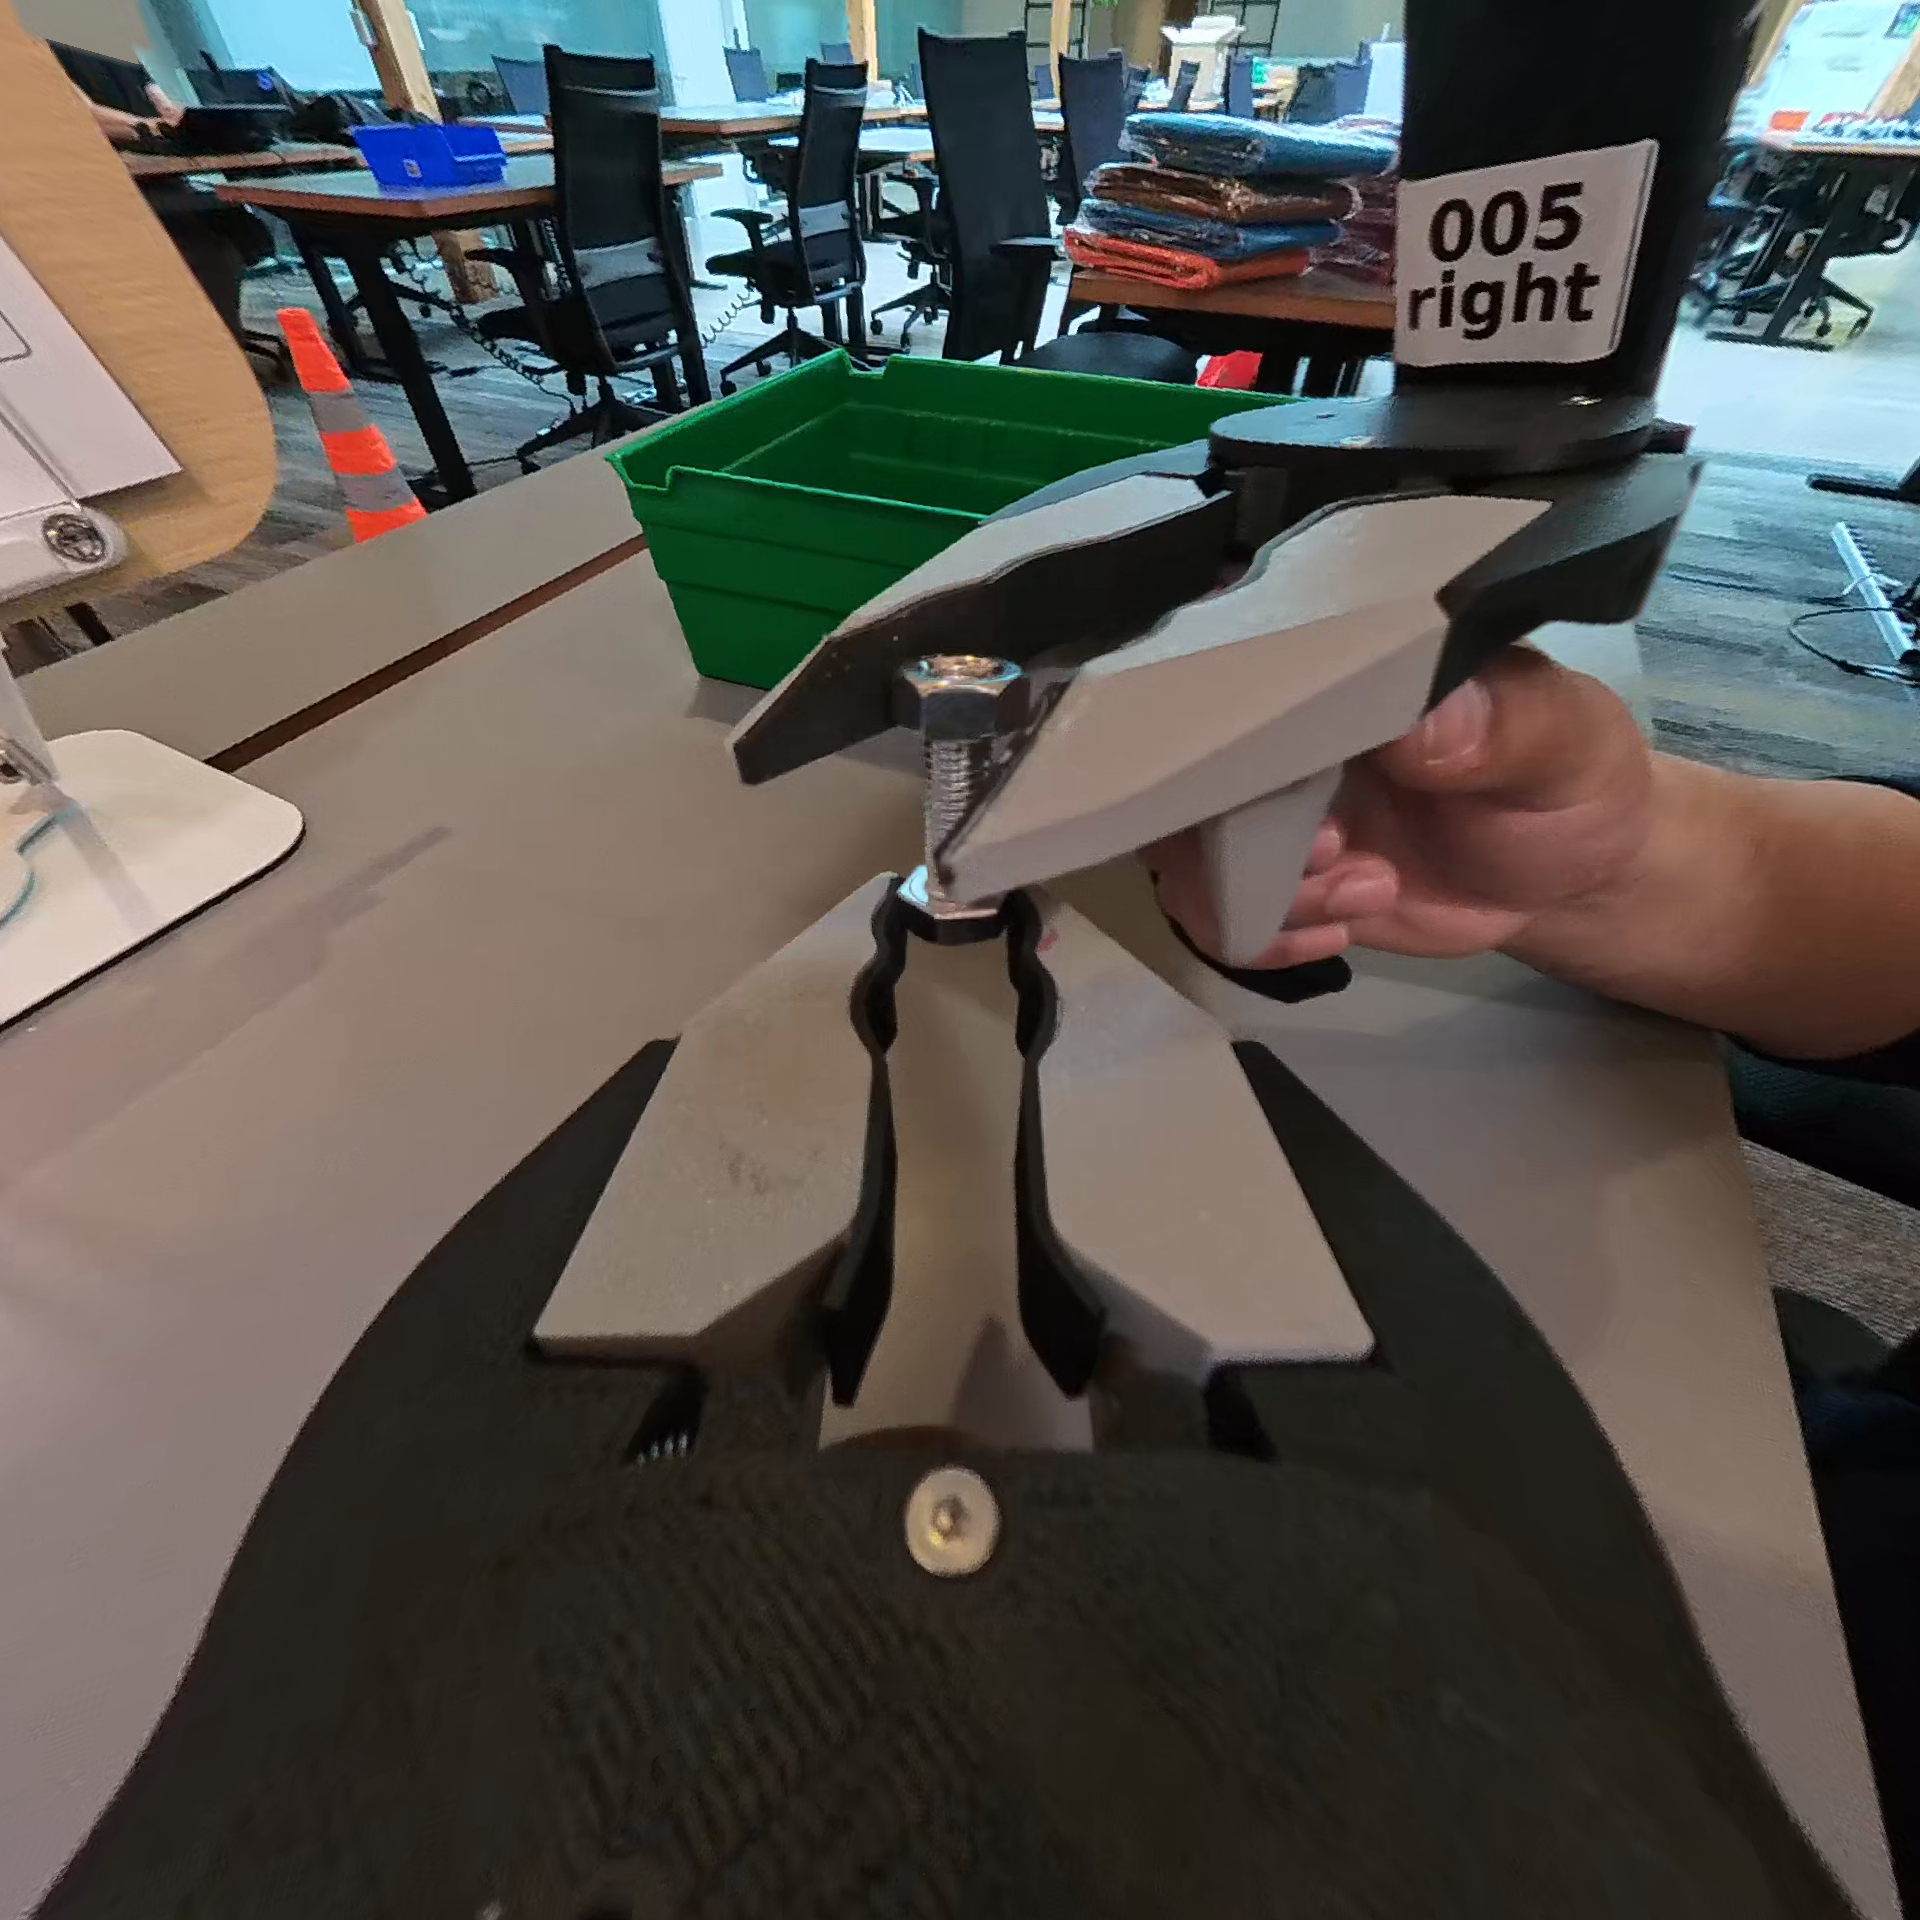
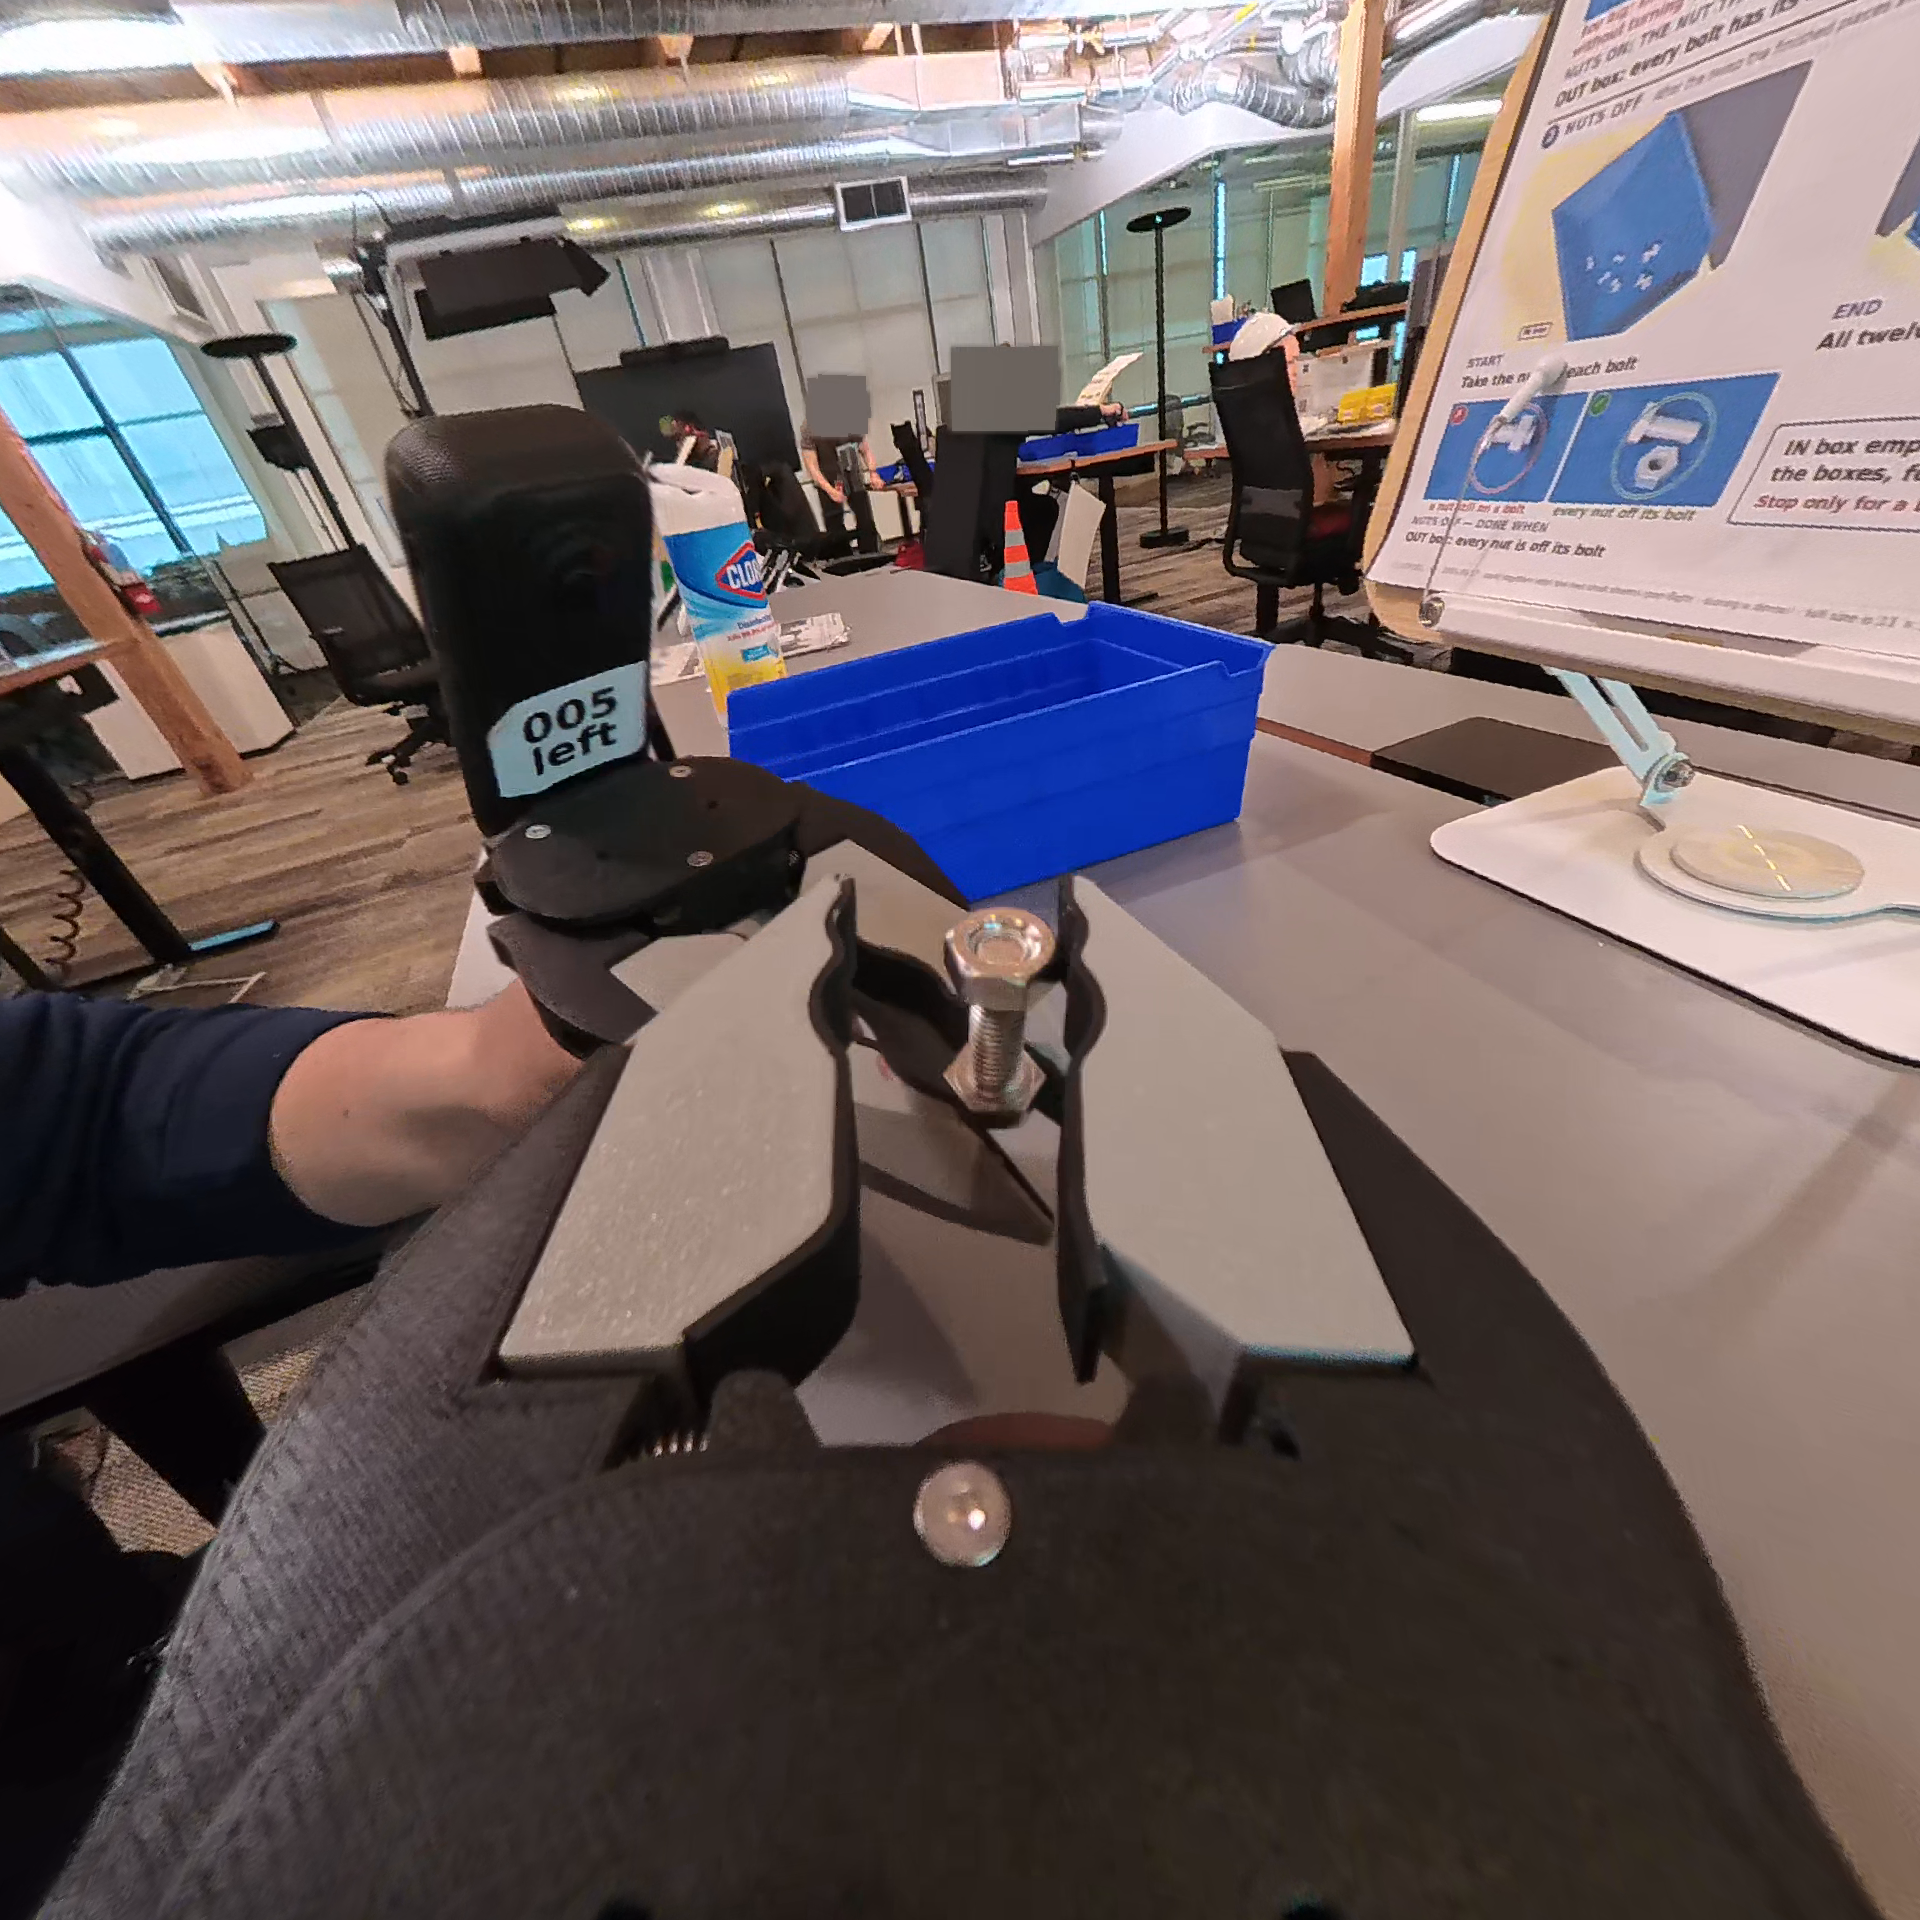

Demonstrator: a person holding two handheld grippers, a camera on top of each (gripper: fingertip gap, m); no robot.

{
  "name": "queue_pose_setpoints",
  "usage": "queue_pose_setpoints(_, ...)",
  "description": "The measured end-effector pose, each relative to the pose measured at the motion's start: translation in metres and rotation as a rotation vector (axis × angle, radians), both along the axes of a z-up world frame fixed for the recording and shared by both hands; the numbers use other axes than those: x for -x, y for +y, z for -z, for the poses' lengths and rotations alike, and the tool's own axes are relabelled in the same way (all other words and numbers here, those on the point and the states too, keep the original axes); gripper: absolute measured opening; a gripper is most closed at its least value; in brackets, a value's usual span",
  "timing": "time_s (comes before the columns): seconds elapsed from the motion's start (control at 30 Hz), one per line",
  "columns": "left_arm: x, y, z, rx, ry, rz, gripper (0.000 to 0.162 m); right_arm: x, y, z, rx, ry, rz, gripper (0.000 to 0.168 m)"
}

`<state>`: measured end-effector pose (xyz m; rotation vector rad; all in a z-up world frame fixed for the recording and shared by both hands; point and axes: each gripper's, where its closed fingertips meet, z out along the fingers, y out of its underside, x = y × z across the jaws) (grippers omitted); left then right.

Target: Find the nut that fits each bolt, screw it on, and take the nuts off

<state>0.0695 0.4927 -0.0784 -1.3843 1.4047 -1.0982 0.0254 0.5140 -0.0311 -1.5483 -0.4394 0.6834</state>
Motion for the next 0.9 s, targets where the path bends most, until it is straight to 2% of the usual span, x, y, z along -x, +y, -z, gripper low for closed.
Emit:
queue_pose_setpoints(0.2,0.008,0.016,-0.006,0.021,-0.024,-0.046,0.017,-0.009,-0.003,-0.007,-0.002,0.057,-0.006,0.032)
queue_pose_setpoints(0.37,0.001,0.001,-0.002,0.012,-0.007,0.001,0.017,0.003,0.0,0.001,0.005,-0.001,-0.009,0.034)
queue_pose_setpoints(0.63,0.007,0.014,-0.006,0.011,-0.023,-0.044,0.017,-0.01,-0.002,-0.005,0.001,0.034,0.007,0.033)
queue_pose_setpoints(0.9,0.001,0.0,-0.002,-0.001,-0.008,-0.005,0.017,0.0,0.0,0.0,-0.001,-0.004,0.001,0.035)
